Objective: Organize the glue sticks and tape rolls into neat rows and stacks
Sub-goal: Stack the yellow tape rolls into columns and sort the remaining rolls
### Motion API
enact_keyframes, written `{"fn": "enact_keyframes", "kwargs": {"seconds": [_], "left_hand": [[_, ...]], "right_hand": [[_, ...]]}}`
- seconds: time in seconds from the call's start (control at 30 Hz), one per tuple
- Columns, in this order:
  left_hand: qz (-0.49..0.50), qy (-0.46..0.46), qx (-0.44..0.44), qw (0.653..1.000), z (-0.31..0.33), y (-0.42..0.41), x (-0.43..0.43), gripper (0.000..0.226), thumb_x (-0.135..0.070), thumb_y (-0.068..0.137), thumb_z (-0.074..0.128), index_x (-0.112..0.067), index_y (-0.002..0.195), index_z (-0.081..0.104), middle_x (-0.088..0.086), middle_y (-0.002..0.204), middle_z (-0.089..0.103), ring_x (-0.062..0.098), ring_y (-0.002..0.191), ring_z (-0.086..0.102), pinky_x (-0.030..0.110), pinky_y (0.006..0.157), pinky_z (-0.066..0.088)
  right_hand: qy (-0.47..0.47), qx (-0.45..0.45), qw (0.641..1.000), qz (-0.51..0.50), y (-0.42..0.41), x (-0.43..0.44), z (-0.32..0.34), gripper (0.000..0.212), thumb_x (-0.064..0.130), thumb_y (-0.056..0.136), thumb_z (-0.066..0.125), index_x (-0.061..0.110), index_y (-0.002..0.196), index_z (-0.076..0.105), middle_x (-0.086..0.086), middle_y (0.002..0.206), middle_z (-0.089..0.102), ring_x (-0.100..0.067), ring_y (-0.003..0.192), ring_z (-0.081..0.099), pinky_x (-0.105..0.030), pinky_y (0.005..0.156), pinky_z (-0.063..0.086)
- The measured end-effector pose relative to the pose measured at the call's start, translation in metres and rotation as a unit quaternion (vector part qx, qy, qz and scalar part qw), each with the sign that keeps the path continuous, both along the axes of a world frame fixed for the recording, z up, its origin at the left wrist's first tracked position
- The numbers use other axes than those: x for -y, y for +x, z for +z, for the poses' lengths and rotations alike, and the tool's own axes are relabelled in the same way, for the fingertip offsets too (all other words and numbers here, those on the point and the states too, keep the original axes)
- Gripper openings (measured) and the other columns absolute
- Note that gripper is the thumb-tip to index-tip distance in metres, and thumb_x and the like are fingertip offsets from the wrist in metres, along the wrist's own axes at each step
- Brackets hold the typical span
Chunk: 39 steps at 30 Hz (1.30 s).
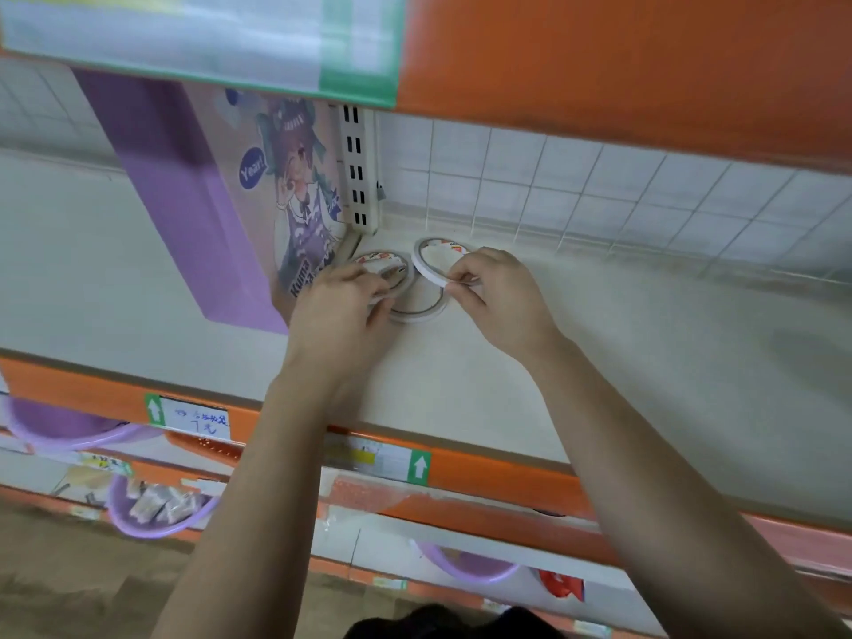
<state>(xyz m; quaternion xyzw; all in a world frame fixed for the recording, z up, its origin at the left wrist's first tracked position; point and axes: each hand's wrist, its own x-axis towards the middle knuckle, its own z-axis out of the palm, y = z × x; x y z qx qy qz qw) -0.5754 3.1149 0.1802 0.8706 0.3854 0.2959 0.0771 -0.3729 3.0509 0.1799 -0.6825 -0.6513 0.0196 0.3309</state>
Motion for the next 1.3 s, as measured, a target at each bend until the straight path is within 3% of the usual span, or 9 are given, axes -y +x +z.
{"fn": "enact_keyframes", "kwargs": {"seconds": [0.2, 0.4, 0.57, 0.7, 0.8, 1.03, 1.17, 1.3], "left_hand": [[0.032, -0.046, -0.069, 0.996, 0.0, 0.019, -0.011, 0.021, -0.025, 0.092, 0.062, -0.014, 0.107, 0.07, 0.01, 0.11, 0.064, 0.034, 0.102, 0.059, 0.047, 0.08, 0.052], [0.052, -0.031, -0.055, 0.997, -0.002, 0.022, -0.01, 0.021, -0.018, 0.092, 0.061, -0.015, 0.112, 0.069, 0.011, 0.112, 0.066, 0.035, 0.1, 0.061, 0.046, 0.076, 0.052], [0.007, -0.009, 0.001, 1.0, 0.0, 0.034, 0.005, 0.019, -0.015, 0.088, 0.064, -0.014, 0.105, 0.07, 0.008, 0.103, 0.068, 0.032, 0.092, 0.064, 0.046, 0.072, 0.055], [-0.049, 0.016, 0.037, 0.998, 0.004, 0.062, 0.035, 0.012, -0.01, 0.083, 0.066, -0.009, 0.095, 0.07, 0.009, 0.093, 0.067, 0.034, 0.086, 0.062, 0.047, 0.072, 0.053], [-0.085, 0.012, 0.057, 0.995, 0.006, 0.086, 0.061, 0.018, -0.019, 0.081, 0.057, -0.009, 0.091, 0.069, 0.009, 0.088, 0.067, 0.034, 0.083, 0.062, 0.047, 0.072, 0.052], [-0.108, 0.006, 0.076, 0.991, 0.01, 0.155, 0.135, 0.024, -0.022, 0.079, 0.053, -0.009, 0.091, 0.069, 0.009, 0.087, 0.069, 0.036, 0.086, 0.06, 0.048, 0.071, 0.052], [-0.127, -0.007, 0.086, 0.988, 0.011, 0.198, 0.178, 0.028, -0.029, 0.081, 0.048, -0.012, 0.09, 0.069, 0.006, 0.087, 0.068, 0.033, 0.085, 0.059, 0.046, 0.07, 0.052], [-0.133, -0.003, 0.083, 0.988, 0.009, 0.238, 0.217, 0.02, -0.021, 0.082, 0.056, -0.011, 0.091, 0.07, 0.006, 0.087, 0.069, 0.033, 0.085, 0.06, 0.046, 0.07, 0.052]], "right_hand": [[0.019, -0.003, 0.999, -0.046, 0.025, 0.035, 0.002, 0.006, 0.019, 0.087, 0.066, 0.014, 0.09, 0.068, 0.0, 0.088, 0.064, -0.026, 0.089, 0.06, -0.044, 0.08, 0.051], [0.031, -0.002, 0.996, -0.081, 0.04, 0.061, 0.003, 0.006, 0.02, 0.088, 0.066, 0.014, 0.089, 0.068, -0.002, 0.09, 0.065, -0.025, 0.089, 0.06, -0.043, 0.079, 0.051], [0.049, -0.001, 0.994, -0.098, 0.054, 0.084, 0.006, 0.009, 0.019, 0.088, 0.066, 0.011, 0.091, 0.068, -0.001, 0.091, 0.065, -0.025, 0.09, 0.059, -0.04, 0.081, 0.05], [0.066, -0.006, 0.99, -0.122, 0.07, 0.11, 0.008, 0.01, 0.019, 0.086, 0.066, 0.01, 0.091, 0.068, -0.002, 0.091, 0.065, -0.024, 0.09, 0.06, -0.036, 0.08, 0.049], [0.079, -0.003, 0.987, -0.139, 0.086, 0.134, 0.011, 0.009, 0.017, 0.085, 0.068, 0.01, 0.089, 0.069, -0.002, 0.089, 0.064, -0.025, 0.089, 0.06, -0.035, 0.079, 0.049], [0.105, 0.0, 0.977, -0.188, 0.141, 0.211, 0.015, 0.007, 0.016, 0.082, 0.068, 0.011, 0.087, 0.07, 0.0, 0.087, 0.064, -0.025, 0.088, 0.06, -0.019, 0.075, 0.037], [0.122, 0.008, 0.971, -0.205, 0.181, 0.261, 0.023, 0.009, 0.015, 0.082, 0.069, 0.009, 0.088, 0.071, -0.002, 0.087, 0.065, -0.025, 0.089, 0.06, -0.026, 0.077, 0.042], [0.129, 0.018, 0.968, -0.213, 0.222, 0.301, 0.026, 0.014, 0.017, 0.081, 0.069, 0.006, 0.089, 0.072, -0.006, 0.087, 0.066, -0.028, 0.087, 0.061, -0.028, 0.079, 0.043]]}}
